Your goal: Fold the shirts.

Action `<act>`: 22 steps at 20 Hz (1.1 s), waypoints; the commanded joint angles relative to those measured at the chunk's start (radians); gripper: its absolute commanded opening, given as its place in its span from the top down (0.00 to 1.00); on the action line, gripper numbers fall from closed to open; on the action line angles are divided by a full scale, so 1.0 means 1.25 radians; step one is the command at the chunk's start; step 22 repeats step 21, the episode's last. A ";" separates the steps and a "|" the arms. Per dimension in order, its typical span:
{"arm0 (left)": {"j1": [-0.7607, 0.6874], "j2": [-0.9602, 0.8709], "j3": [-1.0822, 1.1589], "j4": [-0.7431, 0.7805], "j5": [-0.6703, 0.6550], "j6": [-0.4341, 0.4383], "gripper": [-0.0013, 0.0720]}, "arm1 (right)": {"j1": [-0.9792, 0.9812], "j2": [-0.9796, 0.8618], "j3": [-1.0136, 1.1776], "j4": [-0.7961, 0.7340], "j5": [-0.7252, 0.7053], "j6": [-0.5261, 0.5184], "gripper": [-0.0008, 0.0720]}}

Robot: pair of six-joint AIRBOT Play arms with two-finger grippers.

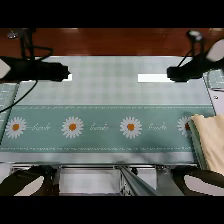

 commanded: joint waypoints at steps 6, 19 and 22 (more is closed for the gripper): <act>0.029 -0.036 -0.045 0.057 -0.040 -0.011 0.95 | 0.066 -0.048 -0.106 -0.107 -0.077 0.070 0.95; 0.029 -0.036 -0.045 0.057 -0.040 -0.011 0.95 | 0.066 -0.048 -0.106 -0.108 -0.077 0.070 0.95; 0.029 -0.036 -0.045 0.057 -0.040 -0.011 0.95 | 0.066 -0.048 -0.106 -0.108 -0.077 0.070 0.95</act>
